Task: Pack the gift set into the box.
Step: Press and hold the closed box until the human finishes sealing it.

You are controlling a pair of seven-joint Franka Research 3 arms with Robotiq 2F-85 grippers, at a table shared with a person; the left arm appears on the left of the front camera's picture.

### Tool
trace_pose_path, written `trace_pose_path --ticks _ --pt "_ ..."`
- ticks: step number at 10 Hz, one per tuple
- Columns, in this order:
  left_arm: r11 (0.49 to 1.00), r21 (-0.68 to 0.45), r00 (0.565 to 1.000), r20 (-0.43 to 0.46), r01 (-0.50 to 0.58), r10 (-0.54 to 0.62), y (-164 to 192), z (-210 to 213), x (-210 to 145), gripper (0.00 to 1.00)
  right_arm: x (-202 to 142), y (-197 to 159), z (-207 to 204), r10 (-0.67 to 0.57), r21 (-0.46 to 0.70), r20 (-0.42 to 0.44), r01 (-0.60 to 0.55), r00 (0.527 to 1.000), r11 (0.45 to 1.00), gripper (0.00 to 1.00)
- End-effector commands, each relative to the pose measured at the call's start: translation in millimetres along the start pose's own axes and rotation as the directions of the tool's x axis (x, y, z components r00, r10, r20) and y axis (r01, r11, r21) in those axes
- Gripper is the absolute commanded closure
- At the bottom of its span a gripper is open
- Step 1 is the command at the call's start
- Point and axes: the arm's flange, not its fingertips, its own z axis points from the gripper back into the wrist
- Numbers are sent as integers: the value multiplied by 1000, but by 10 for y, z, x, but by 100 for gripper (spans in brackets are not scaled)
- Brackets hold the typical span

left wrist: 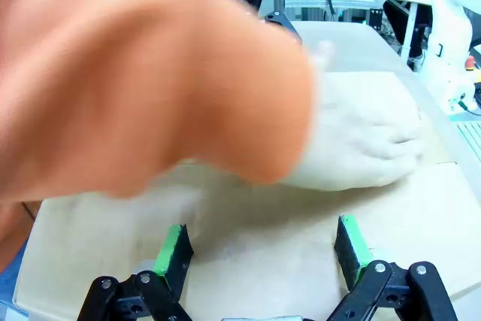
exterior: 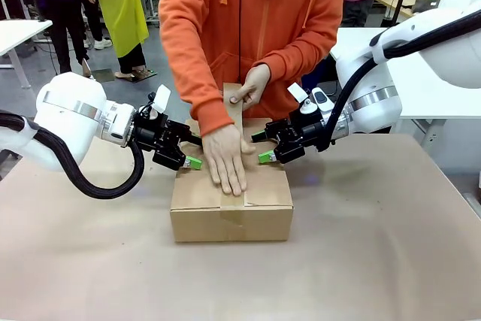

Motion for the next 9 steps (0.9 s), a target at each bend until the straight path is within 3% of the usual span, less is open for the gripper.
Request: trace_pose_path --ticks 1,9 --pt "1000 2 1000 -6 8 -8 -14 -3 -11 0 -27 1 -3 -5 -2 -3 5 1000 1000 0" --pt "1000 2 1000 -6 8 -8 -14 -3 -11 0 -27 1 -3 -5 -2 -3 5 1000 1000 0"
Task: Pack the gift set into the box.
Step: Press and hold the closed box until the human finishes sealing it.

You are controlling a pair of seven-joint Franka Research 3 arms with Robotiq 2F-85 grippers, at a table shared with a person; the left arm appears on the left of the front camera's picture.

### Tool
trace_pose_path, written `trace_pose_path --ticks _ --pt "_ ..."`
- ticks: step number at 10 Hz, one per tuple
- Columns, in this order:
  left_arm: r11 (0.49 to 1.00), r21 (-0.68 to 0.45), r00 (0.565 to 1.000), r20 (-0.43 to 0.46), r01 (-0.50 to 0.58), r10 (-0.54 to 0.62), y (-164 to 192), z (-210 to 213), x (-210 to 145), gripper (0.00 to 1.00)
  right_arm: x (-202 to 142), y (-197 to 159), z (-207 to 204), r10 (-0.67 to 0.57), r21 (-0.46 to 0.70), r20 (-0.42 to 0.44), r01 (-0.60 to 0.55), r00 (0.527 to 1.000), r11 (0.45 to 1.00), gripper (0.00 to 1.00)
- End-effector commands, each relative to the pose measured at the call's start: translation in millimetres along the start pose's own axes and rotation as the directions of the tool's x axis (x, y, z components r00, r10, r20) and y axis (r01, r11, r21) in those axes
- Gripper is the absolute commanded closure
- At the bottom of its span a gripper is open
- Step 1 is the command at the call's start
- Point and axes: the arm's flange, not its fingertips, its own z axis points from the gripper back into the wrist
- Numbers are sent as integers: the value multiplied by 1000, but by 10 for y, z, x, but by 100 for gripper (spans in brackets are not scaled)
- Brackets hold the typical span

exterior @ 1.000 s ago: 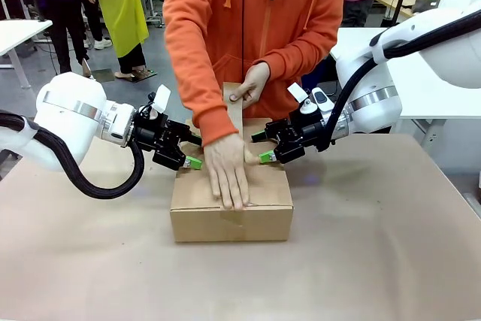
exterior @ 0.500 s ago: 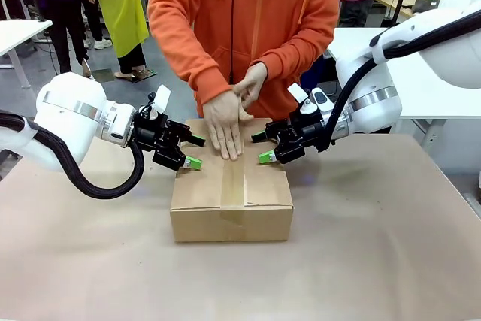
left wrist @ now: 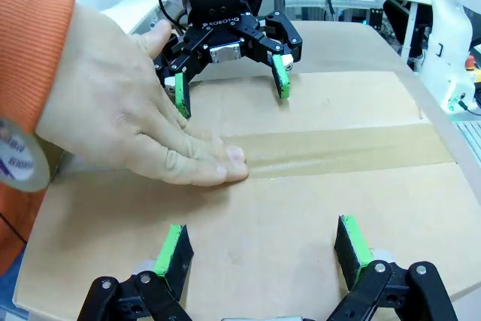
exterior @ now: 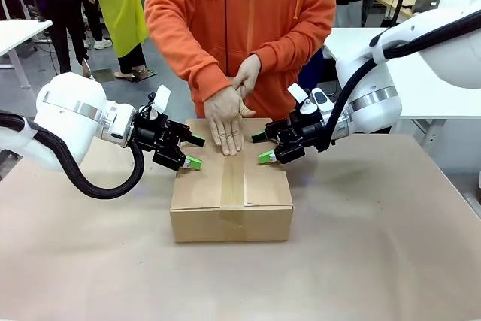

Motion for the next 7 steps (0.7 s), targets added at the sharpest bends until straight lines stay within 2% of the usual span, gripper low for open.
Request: trace_pose_path --ticks 1,7 --pt "1000 2 1000 -5 8 -8 -14 -3 -8 0 -18 1 -1 -4 -3 -3 4 1000 1000 0" --pt "1000 2 1000 -5 8 -8 -14 -3 -8 0 -18 1 -1 -4 -3 -3 4 1000 1000 0"
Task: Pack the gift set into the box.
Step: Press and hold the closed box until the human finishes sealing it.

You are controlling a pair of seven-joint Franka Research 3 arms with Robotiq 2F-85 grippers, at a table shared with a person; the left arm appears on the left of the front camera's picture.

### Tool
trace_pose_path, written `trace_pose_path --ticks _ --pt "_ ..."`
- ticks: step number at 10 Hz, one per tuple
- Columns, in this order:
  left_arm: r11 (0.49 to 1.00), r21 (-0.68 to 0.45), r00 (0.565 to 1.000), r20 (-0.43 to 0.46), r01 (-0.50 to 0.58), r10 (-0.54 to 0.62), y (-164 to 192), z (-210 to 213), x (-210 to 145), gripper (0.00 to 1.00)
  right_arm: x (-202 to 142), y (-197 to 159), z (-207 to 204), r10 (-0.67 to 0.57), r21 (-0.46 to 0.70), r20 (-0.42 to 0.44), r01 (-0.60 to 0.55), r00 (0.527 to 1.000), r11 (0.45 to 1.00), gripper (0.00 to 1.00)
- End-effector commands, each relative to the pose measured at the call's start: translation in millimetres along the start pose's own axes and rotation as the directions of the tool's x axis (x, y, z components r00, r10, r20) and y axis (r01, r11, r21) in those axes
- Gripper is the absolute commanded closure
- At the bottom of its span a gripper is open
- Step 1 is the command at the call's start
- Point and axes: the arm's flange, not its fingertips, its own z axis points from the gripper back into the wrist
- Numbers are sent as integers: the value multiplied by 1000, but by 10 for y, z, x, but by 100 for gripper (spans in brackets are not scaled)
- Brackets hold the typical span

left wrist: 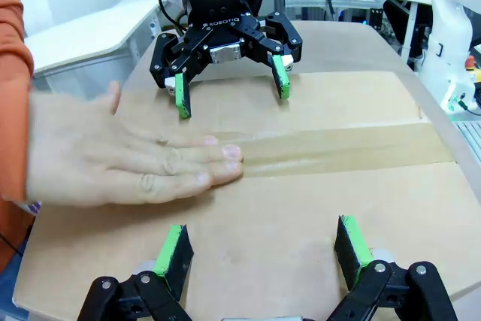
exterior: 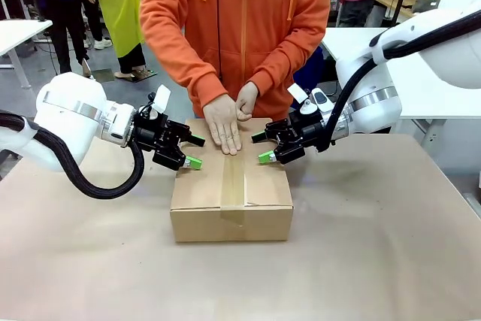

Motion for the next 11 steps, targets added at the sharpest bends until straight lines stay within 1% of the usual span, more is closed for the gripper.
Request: trace_pose_path --ticks 1,11 --pt "1000 2 1000 -5 8 -8 -14 -3 -8 0 -16 1 0 -3 -3 -3 3 1000 1000 0" --pt "1000 2 1000 -5 8 -8 -14 -3 -8 0 -16 1 0 -3 -3 -3 3 1000 1000 0"
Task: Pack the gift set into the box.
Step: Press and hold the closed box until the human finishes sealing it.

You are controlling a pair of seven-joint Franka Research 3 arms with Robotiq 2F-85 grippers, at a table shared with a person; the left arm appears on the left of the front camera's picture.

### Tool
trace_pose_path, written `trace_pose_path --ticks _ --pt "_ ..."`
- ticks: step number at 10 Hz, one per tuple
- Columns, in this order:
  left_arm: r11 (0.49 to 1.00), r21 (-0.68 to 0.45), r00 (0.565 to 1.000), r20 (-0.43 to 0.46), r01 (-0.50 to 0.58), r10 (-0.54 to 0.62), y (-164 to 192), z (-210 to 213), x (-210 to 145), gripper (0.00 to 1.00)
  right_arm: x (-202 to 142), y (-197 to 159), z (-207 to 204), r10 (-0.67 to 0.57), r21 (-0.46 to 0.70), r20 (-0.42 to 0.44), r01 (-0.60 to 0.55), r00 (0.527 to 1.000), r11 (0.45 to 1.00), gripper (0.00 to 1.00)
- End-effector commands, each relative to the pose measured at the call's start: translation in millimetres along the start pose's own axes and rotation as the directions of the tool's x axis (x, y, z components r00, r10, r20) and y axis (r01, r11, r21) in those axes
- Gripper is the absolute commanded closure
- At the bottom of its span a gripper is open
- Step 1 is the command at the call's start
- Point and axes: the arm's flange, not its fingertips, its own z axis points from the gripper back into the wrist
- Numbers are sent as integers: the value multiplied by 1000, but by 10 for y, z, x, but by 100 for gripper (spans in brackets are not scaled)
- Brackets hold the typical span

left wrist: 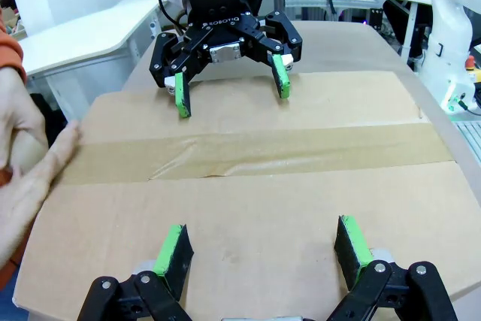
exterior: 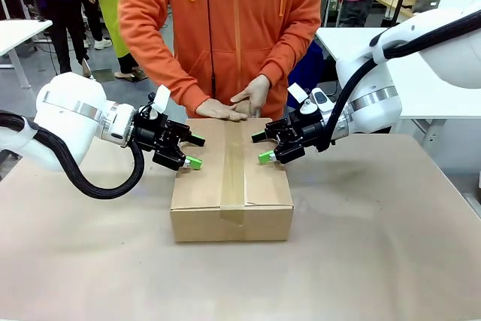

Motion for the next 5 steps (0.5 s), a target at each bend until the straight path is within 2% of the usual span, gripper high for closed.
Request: trace_pose_path --ticks 1,5 --pt "1000 2 1000 -5 8 -8 -14 -3 -8 0 -21 0 -2 -4 -4 -4 4 1000 1000 0" --pt "1000 2 1000 -5 8 -8 -14 -3 -8 0 -21 0 -2 -4 -4 -4 4 1000 1000 0"
